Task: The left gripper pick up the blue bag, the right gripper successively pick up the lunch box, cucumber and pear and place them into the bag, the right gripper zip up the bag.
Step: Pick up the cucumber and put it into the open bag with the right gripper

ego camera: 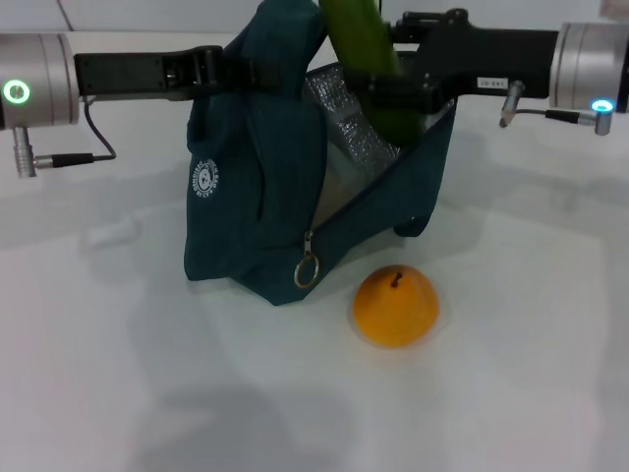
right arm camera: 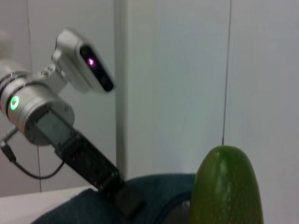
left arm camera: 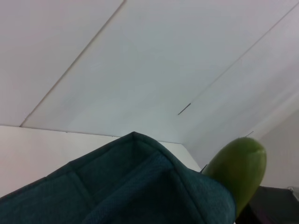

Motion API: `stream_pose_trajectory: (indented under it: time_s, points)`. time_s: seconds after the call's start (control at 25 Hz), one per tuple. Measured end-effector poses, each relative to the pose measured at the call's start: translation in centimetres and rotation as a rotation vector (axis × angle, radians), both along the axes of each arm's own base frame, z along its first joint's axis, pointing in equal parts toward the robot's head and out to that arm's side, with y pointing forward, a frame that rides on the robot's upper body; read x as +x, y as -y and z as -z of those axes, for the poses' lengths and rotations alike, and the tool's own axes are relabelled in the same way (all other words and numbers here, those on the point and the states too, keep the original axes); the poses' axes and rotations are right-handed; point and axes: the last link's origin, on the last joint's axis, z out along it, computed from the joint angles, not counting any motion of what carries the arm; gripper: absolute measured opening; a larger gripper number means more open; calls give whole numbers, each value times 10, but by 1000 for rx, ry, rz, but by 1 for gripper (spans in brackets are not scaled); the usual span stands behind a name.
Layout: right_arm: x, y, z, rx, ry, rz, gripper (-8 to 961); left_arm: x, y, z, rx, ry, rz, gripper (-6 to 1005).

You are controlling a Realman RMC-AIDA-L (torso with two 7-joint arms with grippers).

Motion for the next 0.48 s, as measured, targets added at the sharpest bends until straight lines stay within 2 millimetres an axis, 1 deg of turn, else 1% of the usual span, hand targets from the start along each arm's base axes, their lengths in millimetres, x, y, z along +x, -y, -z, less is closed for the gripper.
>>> stream_pose_trajectory:
  time_s: [0.2, 0.44, 0.48]
  points:
    - [2, -4, 2, 6, 27, 26, 659, 0, 0, 0, 2, -1, -1, 92]
    - [-3, -4, 3, -19, 54, 25, 668, -1, 0, -1, 3, -2, -5, 93]
    - [-3, -4, 3, -22, 62, 22, 703, -1, 0, -1, 3, -1, -5, 93]
